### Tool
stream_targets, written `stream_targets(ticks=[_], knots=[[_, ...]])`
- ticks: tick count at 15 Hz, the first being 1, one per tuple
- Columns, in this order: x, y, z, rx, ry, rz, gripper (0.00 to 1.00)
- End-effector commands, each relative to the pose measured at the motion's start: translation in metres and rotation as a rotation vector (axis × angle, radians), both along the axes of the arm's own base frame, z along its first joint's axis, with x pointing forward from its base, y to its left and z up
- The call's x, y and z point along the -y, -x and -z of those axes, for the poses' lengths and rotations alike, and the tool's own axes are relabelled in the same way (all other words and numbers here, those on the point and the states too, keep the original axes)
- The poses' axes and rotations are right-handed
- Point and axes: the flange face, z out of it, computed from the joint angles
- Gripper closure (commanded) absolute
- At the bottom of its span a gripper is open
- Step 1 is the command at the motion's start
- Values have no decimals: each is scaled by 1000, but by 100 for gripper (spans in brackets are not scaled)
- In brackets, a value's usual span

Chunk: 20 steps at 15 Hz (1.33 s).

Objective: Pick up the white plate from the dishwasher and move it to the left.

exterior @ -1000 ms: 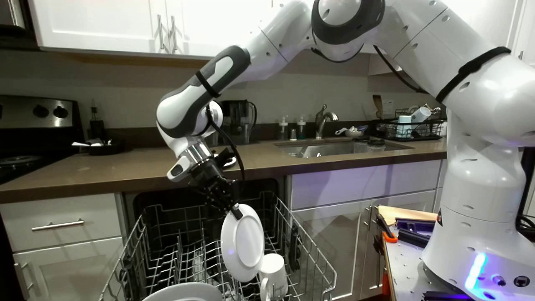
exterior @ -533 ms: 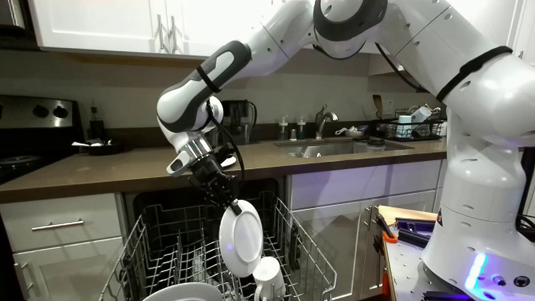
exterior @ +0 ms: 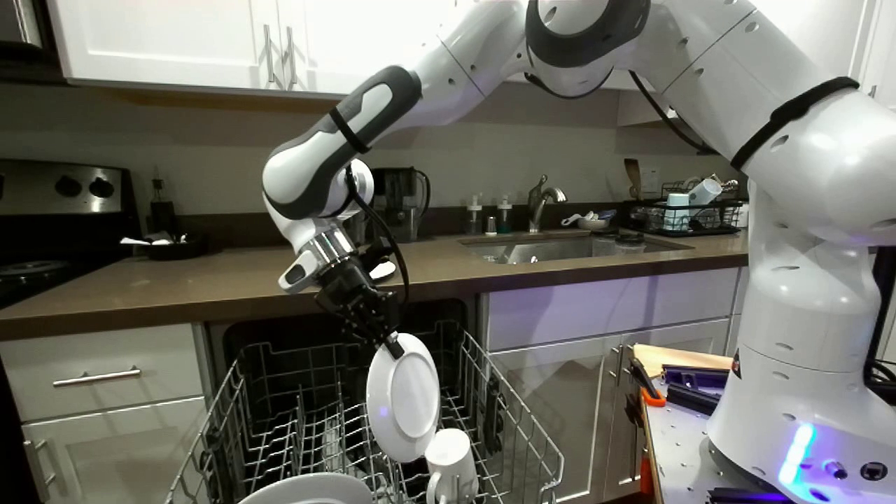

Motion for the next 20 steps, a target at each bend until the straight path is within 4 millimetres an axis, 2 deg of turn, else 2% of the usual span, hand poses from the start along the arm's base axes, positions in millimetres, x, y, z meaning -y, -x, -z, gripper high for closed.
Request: stream_targets(ticks=[1, 15, 20], knots=[[-1, -2, -1, 7, 0, 14, 98], [-24, -22, -21, 137, 36, 134, 98], [-28, -33, -31, 214, 8, 235, 98]])
